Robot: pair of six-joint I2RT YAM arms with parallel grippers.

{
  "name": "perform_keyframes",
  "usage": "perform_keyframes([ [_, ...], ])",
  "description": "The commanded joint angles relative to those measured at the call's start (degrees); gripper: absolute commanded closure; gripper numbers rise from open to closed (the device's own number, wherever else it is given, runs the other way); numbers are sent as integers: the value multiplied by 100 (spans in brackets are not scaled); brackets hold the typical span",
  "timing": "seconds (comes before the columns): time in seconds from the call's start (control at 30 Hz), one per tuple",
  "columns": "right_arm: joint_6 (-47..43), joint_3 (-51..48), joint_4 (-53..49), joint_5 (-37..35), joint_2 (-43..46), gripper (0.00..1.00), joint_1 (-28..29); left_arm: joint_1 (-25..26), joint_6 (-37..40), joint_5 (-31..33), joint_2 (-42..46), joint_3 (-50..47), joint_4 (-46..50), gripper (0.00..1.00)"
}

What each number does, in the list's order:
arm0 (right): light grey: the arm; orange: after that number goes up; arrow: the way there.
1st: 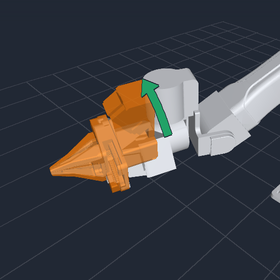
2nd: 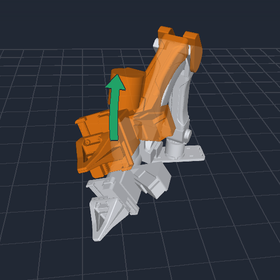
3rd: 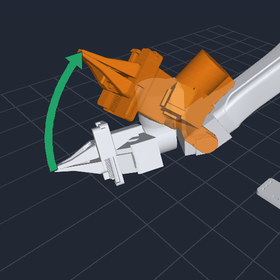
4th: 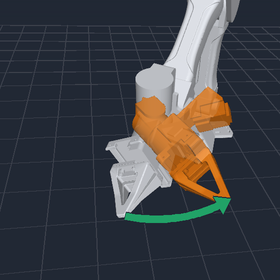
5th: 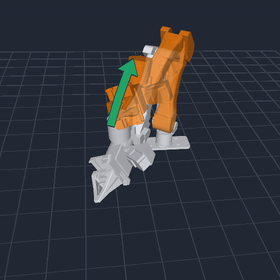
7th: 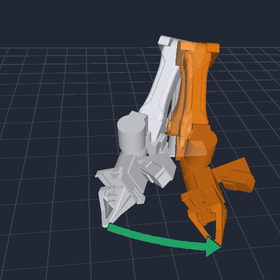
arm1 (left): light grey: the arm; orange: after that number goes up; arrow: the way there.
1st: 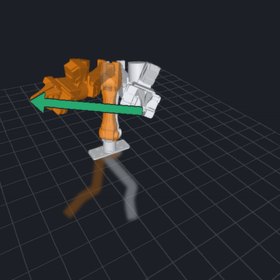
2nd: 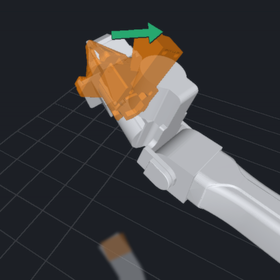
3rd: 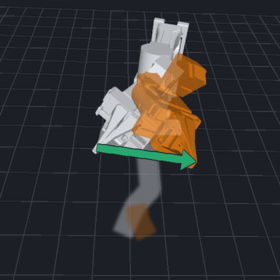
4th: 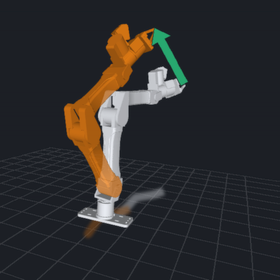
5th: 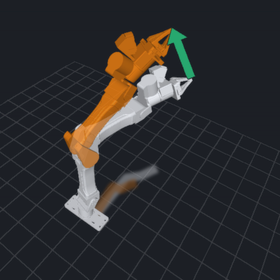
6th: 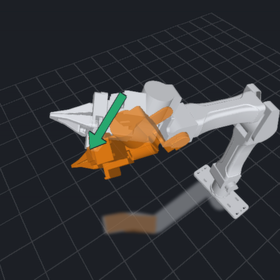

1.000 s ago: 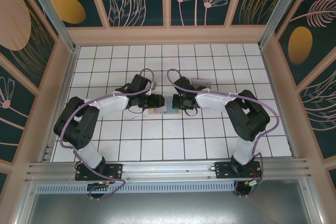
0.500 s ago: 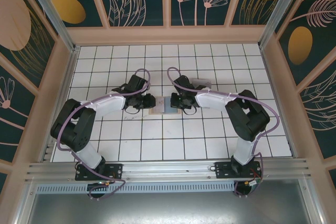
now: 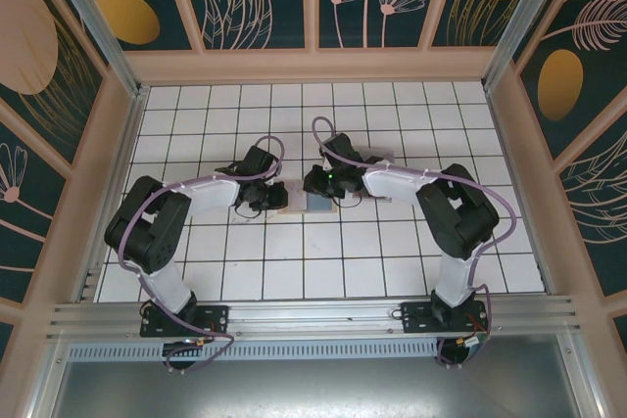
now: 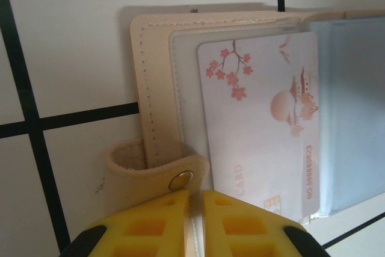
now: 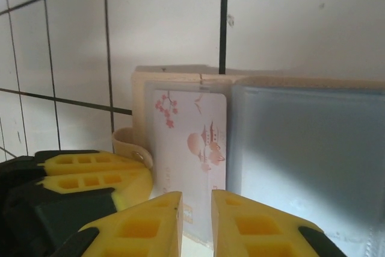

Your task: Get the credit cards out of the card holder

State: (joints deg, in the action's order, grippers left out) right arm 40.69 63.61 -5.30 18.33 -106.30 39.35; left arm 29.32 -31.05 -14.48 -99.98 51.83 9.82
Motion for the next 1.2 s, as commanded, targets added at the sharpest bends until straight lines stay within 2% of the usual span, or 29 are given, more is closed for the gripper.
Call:
perform_keyframes([
  [0.0, 153, 112, 95, 363, -295, 81, -83, -23, 7, 24, -178, -106, 0, 85],
  [0.4, 181, 63, 369, 833, -616, 83, -121, -24, -17, -3, -231, -129, -6, 87],
  [0.73, 122, 131, 352, 956, -655, 84, -121, -25, -24, -44, -284, -112, 19, 89],
  [0.83, 118, 151, 388, 1041, -704, 86, -114, -23, -16, -64, -293, -86, 28, 90],
  [0.97, 132, 135, 356, 1016, -676, 100, -137, -23, -24, -3, -319, -68, 99, 94],
  [1.17, 172, -114, 331, 912, -440, 100, -279, -23, -50, 327, -389, -28, 347, 100],
])
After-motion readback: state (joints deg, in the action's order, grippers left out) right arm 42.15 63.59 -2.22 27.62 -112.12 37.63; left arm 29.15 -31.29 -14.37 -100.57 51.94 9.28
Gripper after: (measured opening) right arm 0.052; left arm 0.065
